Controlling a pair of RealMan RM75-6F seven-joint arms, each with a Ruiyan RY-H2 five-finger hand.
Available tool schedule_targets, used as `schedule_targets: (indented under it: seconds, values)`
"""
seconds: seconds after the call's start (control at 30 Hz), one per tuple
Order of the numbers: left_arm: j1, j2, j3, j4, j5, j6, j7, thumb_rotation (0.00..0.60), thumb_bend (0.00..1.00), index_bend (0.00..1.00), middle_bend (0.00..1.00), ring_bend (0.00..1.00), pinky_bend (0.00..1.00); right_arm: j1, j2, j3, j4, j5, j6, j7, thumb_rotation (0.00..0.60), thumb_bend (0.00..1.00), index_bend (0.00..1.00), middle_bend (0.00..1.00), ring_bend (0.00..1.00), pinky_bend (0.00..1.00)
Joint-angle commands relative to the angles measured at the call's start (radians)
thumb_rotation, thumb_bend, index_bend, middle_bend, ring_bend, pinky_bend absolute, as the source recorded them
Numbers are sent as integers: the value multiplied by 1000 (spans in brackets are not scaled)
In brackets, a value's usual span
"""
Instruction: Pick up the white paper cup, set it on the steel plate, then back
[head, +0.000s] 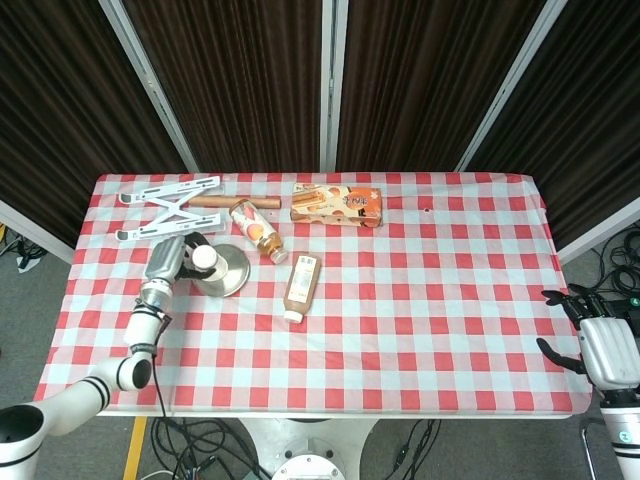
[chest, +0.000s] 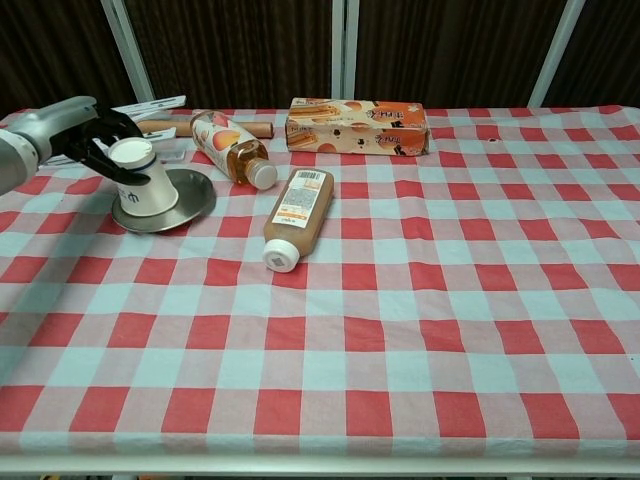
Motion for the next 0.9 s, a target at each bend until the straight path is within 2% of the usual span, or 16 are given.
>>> schedule_targets:
  seconds: [0.03, 0.3, 0.4, 0.53, 0.63, 0.9]
  values:
    - [9, 8, -2, -12, -1, -2, -5, 600, 243, 485, 498, 363, 438, -1, -1, -1, 3, 1, 0, 3, 600, 144, 239, 343, 139, 188]
    - [2, 9, 30, -117, 73, 41, 6, 600, 242, 485, 498, 363, 438, -2, 0, 0, 0, -1, 5, -1, 600, 144, 239, 343, 138, 188]
    - [-10, -5, 33, -82, 68, 38, 44, 600, 242, 485, 498, 363, 438, 1, 1, 2, -4, 2, 0, -5, 600, 143, 239, 343, 139, 188]
    - [-14, -21, 7, -6, 11, 11, 52, 600, 243, 485, 498, 363, 436, 5, 0, 2, -4, 2, -7, -5, 600, 144, 239, 343, 139, 188]
    - [-6, -17, -3, 8, -2, 24, 55, 600, 243, 485, 498, 363, 431, 6, -1, -1, -1, 0, -10, -4, 600, 144, 238, 343, 139, 188]
    - [2, 15, 18, -118, 42, 19, 20, 600, 242, 485, 498, 363, 401, 2, -2, -3, -2, -3, -3, -8, 600, 144, 239, 343, 139, 188]
